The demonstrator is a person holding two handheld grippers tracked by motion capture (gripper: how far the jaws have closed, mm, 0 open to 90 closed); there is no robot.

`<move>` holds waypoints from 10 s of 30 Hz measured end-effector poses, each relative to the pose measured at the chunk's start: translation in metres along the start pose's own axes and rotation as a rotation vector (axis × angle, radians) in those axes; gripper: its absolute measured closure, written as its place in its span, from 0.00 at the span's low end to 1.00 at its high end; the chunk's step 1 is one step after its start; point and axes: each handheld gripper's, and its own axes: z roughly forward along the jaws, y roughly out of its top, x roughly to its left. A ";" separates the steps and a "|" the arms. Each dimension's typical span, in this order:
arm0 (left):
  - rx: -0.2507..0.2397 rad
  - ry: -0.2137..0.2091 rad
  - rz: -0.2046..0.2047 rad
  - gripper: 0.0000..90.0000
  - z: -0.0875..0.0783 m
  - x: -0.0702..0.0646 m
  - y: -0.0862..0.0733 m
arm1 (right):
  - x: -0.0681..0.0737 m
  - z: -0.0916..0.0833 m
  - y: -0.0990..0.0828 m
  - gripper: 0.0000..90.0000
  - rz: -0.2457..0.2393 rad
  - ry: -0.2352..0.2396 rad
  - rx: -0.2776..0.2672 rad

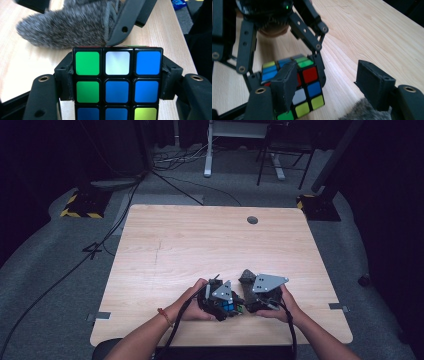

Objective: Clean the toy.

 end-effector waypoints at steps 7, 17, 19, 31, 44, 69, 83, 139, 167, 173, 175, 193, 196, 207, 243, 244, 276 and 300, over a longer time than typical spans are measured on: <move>-0.032 -0.003 -0.021 0.37 -0.007 0.002 -0.011 | 0.002 0.011 0.004 0.38 0.022 0.023 -0.032; 0.036 -0.020 -0.035 0.36 -0.013 0.002 -0.021 | 0.014 0.029 0.010 0.35 -0.040 0.050 0.020; 0.054 -0.018 -0.029 0.36 -0.014 0.002 -0.022 | 0.014 0.029 0.009 0.35 -0.035 0.058 0.023; 0.083 0.095 -0.109 0.21 -0.029 0.015 -0.038 | -0.013 -0.010 -0.010 0.34 -0.015 -0.027 0.068; 0.063 0.285 -0.237 0.24 -0.039 0.032 -0.055 | -0.050 -0.012 -0.050 0.62 0.092 -0.002 0.291; -0.006 0.191 -0.299 0.18 -0.001 0.025 -0.038 | -0.059 -0.006 -0.064 0.80 0.116 0.055 0.283; 0.028 0.204 -0.257 0.37 0.005 0.046 -0.037 | -0.059 -0.006 -0.065 0.74 0.129 0.057 0.282; 0.101 0.177 -0.010 0.38 -0.011 0.006 0.002 | -0.033 -0.036 -0.013 0.83 0.072 0.005 -0.028; 0.125 0.192 0.004 0.38 0.006 0.007 0.003 | -0.017 -0.015 0.001 0.83 0.114 0.128 -0.028; 0.108 0.186 -0.008 0.38 0.000 0.008 0.002 | -0.029 -0.020 -0.009 0.84 0.136 0.071 -0.008; 0.102 0.186 -0.002 0.38 -0.003 0.007 0.002 | -0.034 -0.022 -0.014 0.84 0.159 0.066 -0.006; 0.013 0.175 -0.013 0.38 -0.023 0.005 0.004 | -0.030 -0.018 -0.024 0.84 0.149 0.181 -0.002; 0.000 0.162 -0.021 0.38 -0.024 0.006 0.003 | -0.031 -0.019 -0.025 0.84 0.155 0.200 -0.026; 0.039 0.165 -0.010 0.37 -0.017 0.006 0.005 | -0.026 -0.021 -0.020 0.85 0.128 0.223 -0.051; 0.123 0.237 0.005 0.37 -0.009 0.007 0.005 | -0.015 -0.013 -0.003 0.84 0.100 0.242 -0.066; 0.115 0.236 0.006 0.37 -0.010 0.008 0.005 | -0.016 -0.014 -0.004 0.84 0.103 0.230 -0.061; 0.045 0.224 -0.001 0.37 -0.023 0.006 0.007 | -0.020 -0.028 -0.006 0.84 0.104 0.203 -0.096; 0.066 0.254 0.012 0.37 -0.019 0.003 0.011 | -0.015 -0.032 0.006 0.83 0.092 0.177 -0.114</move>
